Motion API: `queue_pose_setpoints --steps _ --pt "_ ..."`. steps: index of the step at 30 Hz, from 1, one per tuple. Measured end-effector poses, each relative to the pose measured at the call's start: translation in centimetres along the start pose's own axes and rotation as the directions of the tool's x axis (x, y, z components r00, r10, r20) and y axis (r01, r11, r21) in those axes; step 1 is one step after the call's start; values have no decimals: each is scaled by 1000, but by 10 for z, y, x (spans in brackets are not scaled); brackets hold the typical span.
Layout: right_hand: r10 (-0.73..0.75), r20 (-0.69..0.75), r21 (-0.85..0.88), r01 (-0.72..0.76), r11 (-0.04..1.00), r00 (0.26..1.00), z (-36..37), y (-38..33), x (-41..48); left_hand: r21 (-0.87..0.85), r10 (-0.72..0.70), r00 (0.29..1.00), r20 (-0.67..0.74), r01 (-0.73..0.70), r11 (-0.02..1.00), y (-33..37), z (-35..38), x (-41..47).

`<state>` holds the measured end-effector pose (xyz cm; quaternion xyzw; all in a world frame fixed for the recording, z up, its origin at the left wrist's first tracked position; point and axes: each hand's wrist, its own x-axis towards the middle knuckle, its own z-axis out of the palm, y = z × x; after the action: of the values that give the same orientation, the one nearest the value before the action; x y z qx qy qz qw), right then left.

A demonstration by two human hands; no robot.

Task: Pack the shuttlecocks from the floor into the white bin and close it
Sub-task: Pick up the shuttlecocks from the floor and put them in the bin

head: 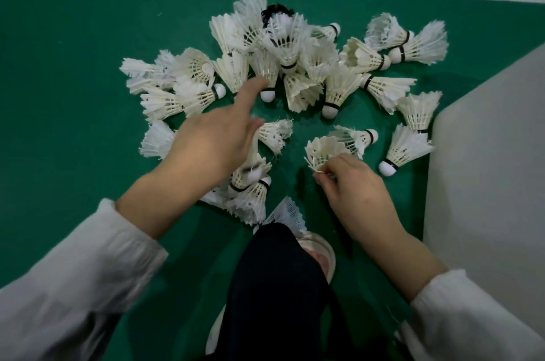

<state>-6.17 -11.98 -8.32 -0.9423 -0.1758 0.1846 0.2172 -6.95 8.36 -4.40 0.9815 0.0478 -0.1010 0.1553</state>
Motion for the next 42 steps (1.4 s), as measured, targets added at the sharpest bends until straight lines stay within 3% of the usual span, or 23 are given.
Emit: queue_pose_setpoints --steps 3,7,9,13,19,26,28,33,37,42 --pt "8 7 2 -8 1000 1000 -1 0 1 83 25 998 49 -29 996 -11 7 -8" --pt "4 6 9 -4 1000 1000 0 1 0 156 -33 948 316 -18 988 -13 21 -13" --pt "0 6 9 0 1000 1000 0 2 0 202 -62 927 369 -15 979 -12 28 -13" --pt "10 17 22 -10 1000 1000 -2 2 0 244 -56 944 326 -26 969 -10 28 -13" --pt "53 -111 256 -23 966 992 -40 -15 -1 158 5 979 202 -37 987 14 -12 -14" --pt "-80 -128 31 85 996 989 -175 -17 7 -29 229 973 6 -229 973 90 -64 -9" --pt "-42 -98 -14 41 999 994 -220 -2 -14 -33 308 951 -1 -308 951 119 -71 -7" --pt "211 -133 78 -202 976 968 -277 67 -92 -67 459 888 -7 -458 886 180 -67 -13" --pt "362 -42 91 -358 929 931 -256 122 -145 -75 515 856 53 -511 857 200 -50 -23" --pt "416 185 22 -426 904 891 -218 164 -170 -66 556 828 70 -552 831 203 -30 -25"
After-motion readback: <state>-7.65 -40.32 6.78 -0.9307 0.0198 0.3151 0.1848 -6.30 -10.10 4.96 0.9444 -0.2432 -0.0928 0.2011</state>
